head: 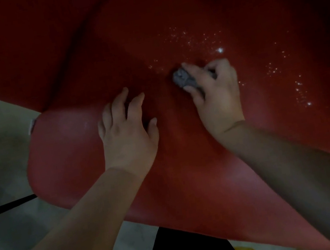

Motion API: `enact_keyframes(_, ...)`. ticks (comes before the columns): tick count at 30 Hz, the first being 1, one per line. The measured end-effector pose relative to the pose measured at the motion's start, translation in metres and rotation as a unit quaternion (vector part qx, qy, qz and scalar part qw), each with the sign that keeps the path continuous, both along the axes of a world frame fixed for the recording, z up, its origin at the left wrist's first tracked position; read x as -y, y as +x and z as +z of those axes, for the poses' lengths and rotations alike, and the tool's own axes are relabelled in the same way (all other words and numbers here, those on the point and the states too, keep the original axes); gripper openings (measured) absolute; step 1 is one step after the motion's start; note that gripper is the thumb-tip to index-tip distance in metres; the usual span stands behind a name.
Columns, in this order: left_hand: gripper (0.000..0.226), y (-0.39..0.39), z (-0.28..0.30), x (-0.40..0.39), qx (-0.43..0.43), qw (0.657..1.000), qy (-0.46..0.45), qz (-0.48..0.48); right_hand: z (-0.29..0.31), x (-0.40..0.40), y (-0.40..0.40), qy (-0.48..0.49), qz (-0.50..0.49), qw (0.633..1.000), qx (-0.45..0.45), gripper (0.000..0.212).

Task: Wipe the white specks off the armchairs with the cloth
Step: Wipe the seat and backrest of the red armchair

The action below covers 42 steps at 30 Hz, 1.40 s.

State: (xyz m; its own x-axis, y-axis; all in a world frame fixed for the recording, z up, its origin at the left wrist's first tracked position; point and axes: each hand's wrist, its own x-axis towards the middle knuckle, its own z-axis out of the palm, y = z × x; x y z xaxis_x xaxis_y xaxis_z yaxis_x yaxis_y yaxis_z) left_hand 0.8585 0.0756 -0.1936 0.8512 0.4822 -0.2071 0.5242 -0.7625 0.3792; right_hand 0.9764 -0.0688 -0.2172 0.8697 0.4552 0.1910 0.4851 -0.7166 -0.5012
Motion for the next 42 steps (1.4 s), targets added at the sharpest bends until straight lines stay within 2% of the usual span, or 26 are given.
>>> enact_keyframes(3,0.058,0.004,0.0,-0.008,-0.012,1.0,0.009,0.0,0.001,0.009,-0.017,0.015,-0.039,0.999,-0.02,0.044)
enact_keyframes(6,0.059,0.008,-0.001,-0.016,-0.015,1.0,0.013,0.003,0.003,0.006,-0.043,0.014,0.017,0.999,-0.03,0.042)
enact_keyframes(10,0.058,0.013,-0.005,-0.024,-0.003,1.0,0.019,0.005,0.0,-0.037,-0.002,0.006,0.081,0.996,-0.021,0.04)
enact_keyframes(13,0.058,0.019,-0.009,-0.029,-0.004,1.0,0.023,0.019,-0.002,-0.051,0.029,0.021,0.043,0.999,-0.003,0.04)
enact_keyframes(16,0.057,0.025,-0.009,-0.032,0.005,0.999,0.022,0.026,0.0,-0.037,0.012,0.026,-0.011,0.999,-0.022,0.043)
enact_keyframes(19,0.057,0.03,-0.009,-0.034,0.005,1.0,0.021,0.022,0.002,-0.033,-0.011,0.025,0.05,0.998,-0.038,0.043)
enact_keyframes(22,0.057,0.036,-0.008,-0.033,-0.006,1.0,0.022,0.008,-0.001,-0.053,0.021,0.015,0.092,0.995,-0.026,0.04)
enact_keyframes(26,0.057,0.05,-0.007,-0.029,-0.015,1.0,0.017,-0.002,-0.004,-0.055,0.066,0.012,0.024,1.0,0.007,0.039)
enact_keyframes(29,0.058,0.061,-0.005,-0.025,-0.011,1.0,0.007,-0.001,-0.001,-0.031,0.038,0.01,-0.014,1.0,-0.01,0.042)
enact_keyframes(32,0.058,0.071,-0.003,-0.022,-0.019,1.0,0.003,0.003,0.0,-0.024,0.016,0.009,0.052,0.998,-0.03,0.043)
enact_keyframes(35,0.058,0.077,-0.002,-0.02,-0.025,1.0,0.004,0.004,-0.001,-0.046,0.052,0.009,0.084,0.996,-0.01,0.04)
enact_keyframes(39,0.058,0.082,-0.002,-0.017,-0.022,1.0,0.001,0.013,-0.005,-0.058,0.104,-0.009,0.031,0.999,0.033,0.038)
enact_keyframes(42,0.059,0.083,0.0,-0.014,-0.031,0.999,-0.004,0.009,-0.005,-0.029,0.087,0.006,-0.058,0.998,0.022,0.039)
